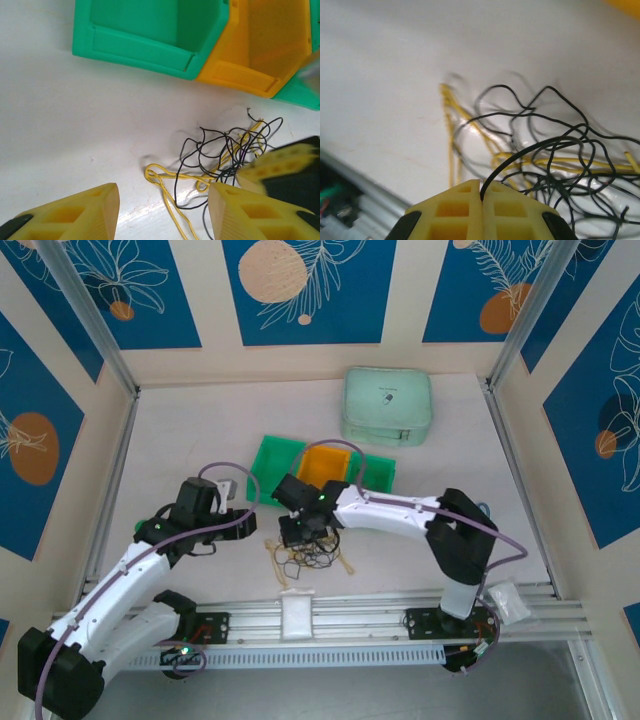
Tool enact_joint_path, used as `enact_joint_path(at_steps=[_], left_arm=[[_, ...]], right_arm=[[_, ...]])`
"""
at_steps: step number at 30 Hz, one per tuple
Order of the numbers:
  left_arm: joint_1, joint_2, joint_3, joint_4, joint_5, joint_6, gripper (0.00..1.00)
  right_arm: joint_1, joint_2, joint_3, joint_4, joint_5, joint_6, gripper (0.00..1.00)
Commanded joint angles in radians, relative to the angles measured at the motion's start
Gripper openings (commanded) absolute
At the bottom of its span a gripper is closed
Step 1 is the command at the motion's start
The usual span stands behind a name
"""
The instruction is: Untangle the cables
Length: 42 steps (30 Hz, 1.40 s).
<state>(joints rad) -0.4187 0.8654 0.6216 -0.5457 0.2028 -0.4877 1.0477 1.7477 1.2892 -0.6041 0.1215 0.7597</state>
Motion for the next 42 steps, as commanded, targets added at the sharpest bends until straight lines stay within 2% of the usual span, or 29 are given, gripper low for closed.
enact_joint_path(at_steps=[1, 9, 20, 25, 31, 42], left_arm=[[0.017, 0.001, 0.024, 0.007, 0.017, 0.035, 0.5], [0.023, -0.004, 0.053, -0.013, -0.007, 0.06, 0.5], [0.028, -0.005, 0.045, 0.011, 0.006, 0.06, 0.48], [0.027, -0.005, 0.04, 0.028, 0.033, 0.055, 0.49], [0.027, -0.03, 0.031, 0.084, 0.094, 0.055, 0.51], [0.024, -0.059, -0.02, 0.312, 0.296, 0.01, 0.47]], right_arm=[[-0.003, -0.083, 0.055, -0.02, -0.09, -0.066, 0.0], [-0.021, -0.208, 0.095, -0.039, -0.232, -0.147, 0.0], [-0.082, -0.4, 0.265, -0.155, -0.278, -0.278, 0.0], [-0.151, -0.465, 0.336, -0.127, -0.417, -0.294, 0.0], [-0.218, -0.476, 0.375, -0.062, -0.601, -0.262, 0.0], [-0.295, -0.493, 0.424, 0.035, -0.773, -0.202, 0.0]])
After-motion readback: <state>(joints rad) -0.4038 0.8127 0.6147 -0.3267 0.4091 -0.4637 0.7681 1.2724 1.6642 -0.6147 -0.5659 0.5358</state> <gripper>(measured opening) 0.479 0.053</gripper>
